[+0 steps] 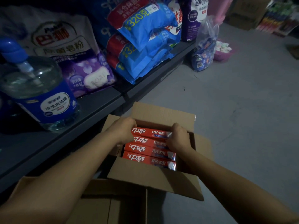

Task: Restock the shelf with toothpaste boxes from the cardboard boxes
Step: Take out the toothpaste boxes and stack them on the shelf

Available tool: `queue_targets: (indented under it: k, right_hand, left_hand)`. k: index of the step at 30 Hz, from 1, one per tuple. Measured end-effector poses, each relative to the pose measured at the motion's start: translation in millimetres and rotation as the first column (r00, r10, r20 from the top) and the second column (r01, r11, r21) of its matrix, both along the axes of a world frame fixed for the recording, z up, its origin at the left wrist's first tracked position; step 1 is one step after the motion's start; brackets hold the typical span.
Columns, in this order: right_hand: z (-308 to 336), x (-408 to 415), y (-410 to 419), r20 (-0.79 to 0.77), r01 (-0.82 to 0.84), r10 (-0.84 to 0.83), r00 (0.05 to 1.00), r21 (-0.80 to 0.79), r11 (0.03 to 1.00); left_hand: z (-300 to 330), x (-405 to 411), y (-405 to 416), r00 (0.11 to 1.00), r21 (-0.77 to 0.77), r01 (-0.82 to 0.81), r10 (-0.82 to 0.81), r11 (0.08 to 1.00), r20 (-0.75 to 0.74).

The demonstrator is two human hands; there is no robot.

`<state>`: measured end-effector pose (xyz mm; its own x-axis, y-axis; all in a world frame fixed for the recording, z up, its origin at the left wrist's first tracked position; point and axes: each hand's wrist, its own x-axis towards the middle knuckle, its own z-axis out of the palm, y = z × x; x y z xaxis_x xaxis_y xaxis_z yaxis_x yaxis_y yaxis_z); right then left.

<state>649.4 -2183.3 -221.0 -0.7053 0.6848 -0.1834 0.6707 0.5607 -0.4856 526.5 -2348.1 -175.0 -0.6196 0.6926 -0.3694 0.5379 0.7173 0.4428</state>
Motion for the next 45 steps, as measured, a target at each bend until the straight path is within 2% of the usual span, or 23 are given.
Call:
queue_targets:
  k: [4,10,15,20,29,33,38,42,45]
  right_hand:
    - [1.7,0.0,-0.2,0.027,-0.073,0.07,0.997,0.12,0.99]
    - [5.4,-2.0,2.7,0.156,-0.206,0.169,0.973,0.263,0.943]
    - [13.2,-5.7,9.5,0.148,-0.264,0.23,0.962,0.276,0.924]
    - [21.4,-8.0,18.5,0.112,-0.316,0.298,0.948,0.205,0.927]
    - [52.9,-5.6,27.1,0.061,-0.319,0.313,0.948,0.199,0.927]
    - [78.9,-0.1,32.7,0.03,-0.3,0.299,0.954,0.132,0.945]
    - [130.5,5.3,38.3,-0.015,-0.289,0.289,0.957,-0.066,0.955]
    - [185.7,2.9,36.1,-0.074,-0.277,0.267,0.961,-0.317,0.907]
    - [229.8,-3.0,27.7,-0.125,-0.32,0.295,0.947,-0.409,0.855]
  left_hand:
    - [-0.2,2.4,2.4,1.0,0.003,0.014,-0.014,1.0,0.015]
    - [5.3,6.4,4.2,0.999,0.008,0.019,-0.019,1.0,0.034]
    - [15.1,6.0,1.5,0.999,0.016,0.035,-0.036,0.999,0.011]
    - [21.9,7.6,0.1,0.999,-0.001,0.035,-0.035,0.999,-0.029]
    - [37.3,10.6,-0.4,0.992,-0.018,0.084,-0.086,0.996,-0.087]
    - [55.7,10.4,-3.7,0.983,-0.022,0.098,-0.1,0.995,-0.155]
    - [101.2,4.1,-21.4,0.976,0.002,0.075,-0.073,0.997,-0.205]
    - [151.1,-4.0,-46.8,0.955,0.008,0.042,-0.038,0.999,-0.295]
    - [195.4,-13.3,-70.8,0.92,0.018,0.036,-0.026,0.999,-0.39]
